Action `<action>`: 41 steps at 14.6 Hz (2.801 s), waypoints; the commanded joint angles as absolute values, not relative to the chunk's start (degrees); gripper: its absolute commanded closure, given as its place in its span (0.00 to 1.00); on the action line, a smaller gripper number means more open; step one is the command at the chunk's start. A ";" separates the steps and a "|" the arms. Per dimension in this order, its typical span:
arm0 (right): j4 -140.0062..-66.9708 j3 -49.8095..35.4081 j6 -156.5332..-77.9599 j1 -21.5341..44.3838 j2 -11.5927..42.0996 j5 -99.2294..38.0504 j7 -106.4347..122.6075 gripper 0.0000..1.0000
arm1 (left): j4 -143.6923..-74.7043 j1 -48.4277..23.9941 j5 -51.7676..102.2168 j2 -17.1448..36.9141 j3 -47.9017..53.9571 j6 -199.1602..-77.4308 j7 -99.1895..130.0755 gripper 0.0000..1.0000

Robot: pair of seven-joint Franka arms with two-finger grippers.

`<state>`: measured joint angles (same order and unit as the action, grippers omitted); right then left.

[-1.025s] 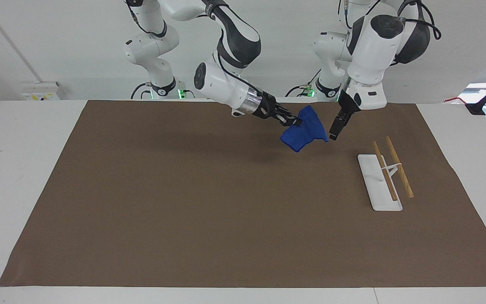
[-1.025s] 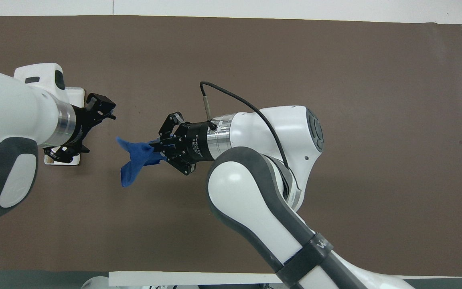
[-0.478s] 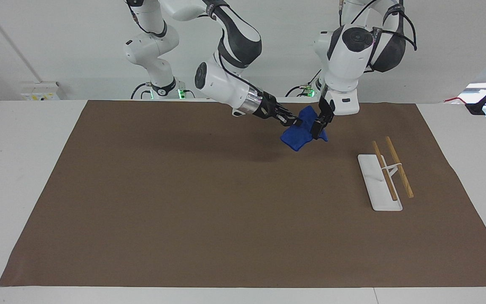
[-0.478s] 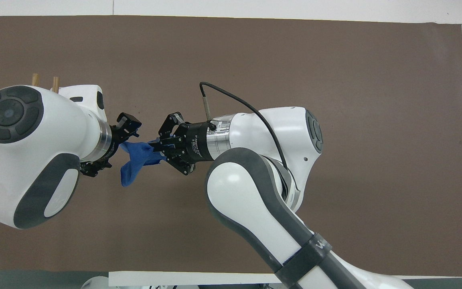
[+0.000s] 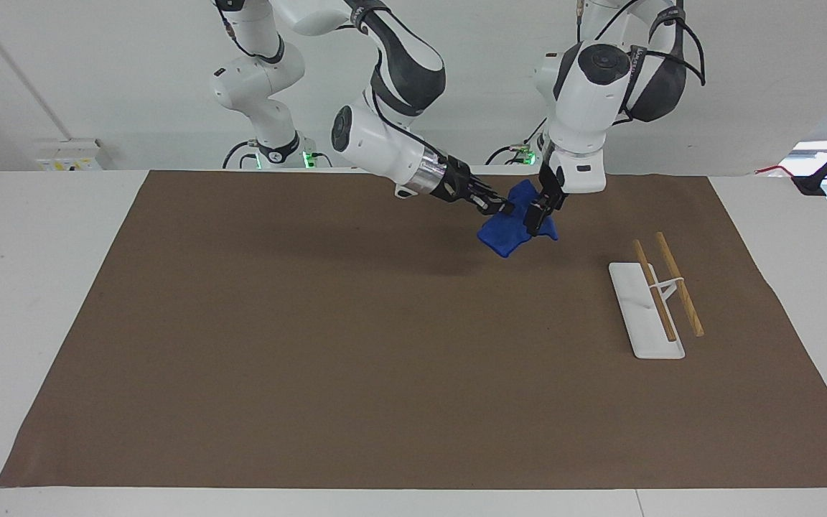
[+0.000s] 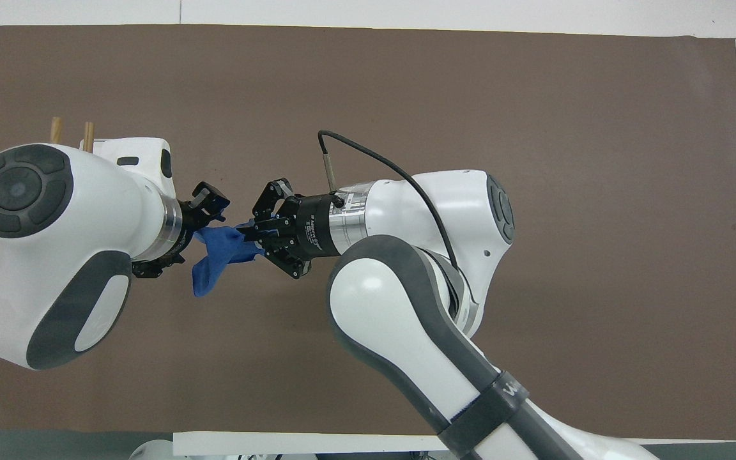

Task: Right arm passes towel to left arm to hang
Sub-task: 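Grasp the towel with the left gripper beside the right gripper, then open the right gripper and pull it back from the towel, then drape the towel over the white rack with the left gripper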

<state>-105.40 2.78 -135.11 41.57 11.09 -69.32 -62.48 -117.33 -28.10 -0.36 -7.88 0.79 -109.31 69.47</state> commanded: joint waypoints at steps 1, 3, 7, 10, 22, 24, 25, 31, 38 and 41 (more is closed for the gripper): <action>-105.82 2.64 -135.70 42.36 10.99 -70.66 -62.58 1.00 | -119.88 -28.74 -0.88 -9.76 0.18 -110.92 68.12 0.63; -105.82 2.64 -135.88 42.36 10.99 -70.66 -62.58 1.00 | -119.88 -28.48 -0.88 -9.76 0.18 -111.09 68.29 0.76; -105.82 2.64 -136.05 42.45 10.99 -70.66 -62.58 1.00 | -119.62 -28.21 -0.88 -9.67 0.09 -111.01 68.29 0.95; -105.82 2.64 -136.06 42.45 10.99 -70.58 -62.32 0.80 | -117.44 -27.86 -1.05 -8.88 -0.35 -110.48 68.20 0.98; -105.29 3.16 -119.74 30.08 8.70 -12.77 -34.50 0.00 | -108.08 -10.39 -4.48 -7.38 -0.35 -111.77 51.70 0.99; -103.46 3.52 -112.28 25.69 7.74 -3.58 -28.24 0.00 | -113.97 -8.97 -4.04 -8.70 -0.53 -119.15 50.27 0.99; -102.14 3.25 -108.93 23.32 7.13 1.62 -26.65 0.00 | -115.91 -8.18 -4.04 -8.44 -0.53 -122.49 50.10 0.99; -89.93 3.51 -89.66 13.11 3.79 4.48 -16.88 0.00 | -119.71 1.74 -4.04 -2.29 -0.53 -139.37 44.30 0.98; -83.76 3.43 -78.49 4.76 -1.67 3.25 -6.34 0.00 | -120.93 7.64 -4.04 -0.62 -0.62 -145.02 43.77 0.97; -85.08 3.43 -77.18 4.48 -2.63 3.25 -4.92 0.00 | -123.04 7.73 -4.13 -0.70 -0.62 -148.26 43.59 0.95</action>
<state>-84.37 4.19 -78.31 5.21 -2.28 3.64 -6.16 -120.76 7.08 -3.71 -0.45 -1.01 -144.47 44.24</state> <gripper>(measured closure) 0.000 0.952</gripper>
